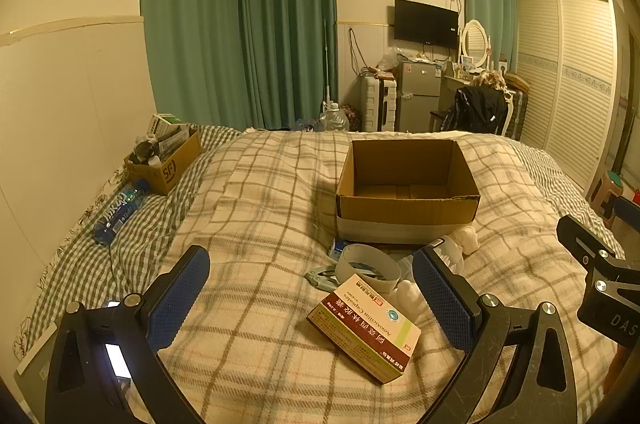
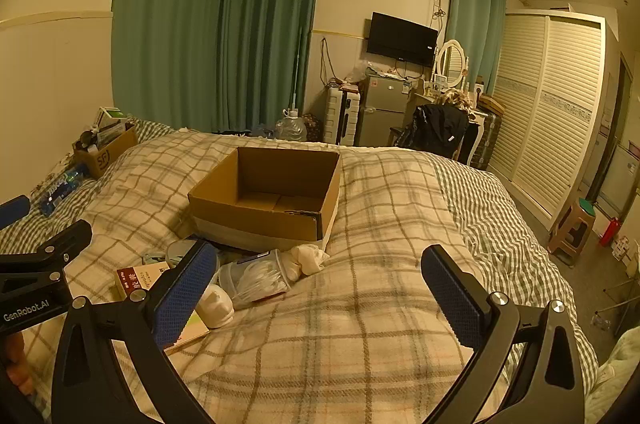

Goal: Organize objects

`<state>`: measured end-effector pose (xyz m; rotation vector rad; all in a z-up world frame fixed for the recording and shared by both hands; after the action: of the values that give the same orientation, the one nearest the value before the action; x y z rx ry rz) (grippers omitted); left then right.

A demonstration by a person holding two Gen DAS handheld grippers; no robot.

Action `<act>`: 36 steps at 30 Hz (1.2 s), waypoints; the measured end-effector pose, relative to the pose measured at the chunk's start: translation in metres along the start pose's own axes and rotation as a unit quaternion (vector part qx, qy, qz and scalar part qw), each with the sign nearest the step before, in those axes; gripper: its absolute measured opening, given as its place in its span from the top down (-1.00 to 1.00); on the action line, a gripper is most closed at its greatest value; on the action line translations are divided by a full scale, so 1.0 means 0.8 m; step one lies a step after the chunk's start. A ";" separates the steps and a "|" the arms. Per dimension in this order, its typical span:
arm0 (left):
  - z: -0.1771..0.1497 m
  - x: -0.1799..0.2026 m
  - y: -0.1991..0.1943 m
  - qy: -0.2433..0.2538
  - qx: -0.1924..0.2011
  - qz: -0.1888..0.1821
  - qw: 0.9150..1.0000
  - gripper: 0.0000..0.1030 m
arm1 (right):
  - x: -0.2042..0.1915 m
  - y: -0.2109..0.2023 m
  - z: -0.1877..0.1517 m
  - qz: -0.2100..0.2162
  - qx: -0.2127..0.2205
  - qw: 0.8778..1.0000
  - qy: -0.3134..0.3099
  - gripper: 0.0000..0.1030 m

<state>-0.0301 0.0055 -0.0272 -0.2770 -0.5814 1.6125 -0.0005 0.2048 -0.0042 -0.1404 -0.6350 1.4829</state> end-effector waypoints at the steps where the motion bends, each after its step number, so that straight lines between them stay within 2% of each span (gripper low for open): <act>1: 0.000 0.000 0.000 0.000 0.001 0.000 1.000 -1.00 | 0.000 0.000 -0.001 0.000 0.000 1.000 0.000 -0.99; 19: -0.007 0.002 0.000 0.005 -0.001 0.014 1.000 -1.00 | -0.007 0.004 0.006 0.001 0.004 1.000 -0.018 -0.99; 24: -0.011 0.002 0.009 -0.006 -0.020 0.013 1.000 -1.00 | -0.007 0.016 0.004 0.015 -0.001 1.000 -0.024 -0.99; 32: -0.012 0.004 0.022 -0.007 -0.029 0.025 0.999 -1.00 | 0.004 0.026 0.012 0.024 0.003 0.999 -0.041 -0.99; 36: -0.018 -0.009 0.042 -0.011 -0.055 0.042 0.998 -1.00 | 0.010 0.034 0.012 0.024 0.005 0.998 -0.049 -0.99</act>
<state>-0.0506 0.0000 -0.0583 -0.3706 -0.6844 1.6689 -0.0291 0.2127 -0.0063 -0.0766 -0.7078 1.5467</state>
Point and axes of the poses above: each gripper's, at about its wrist camera, not at the fingertips, and y roughly the way its jaws point, x to its right, z to its top, the point moved 4 cm from there along y, roughly the way its jaws point, and after that the axes turned 13 degrees about -y, right-handed, at the moved point
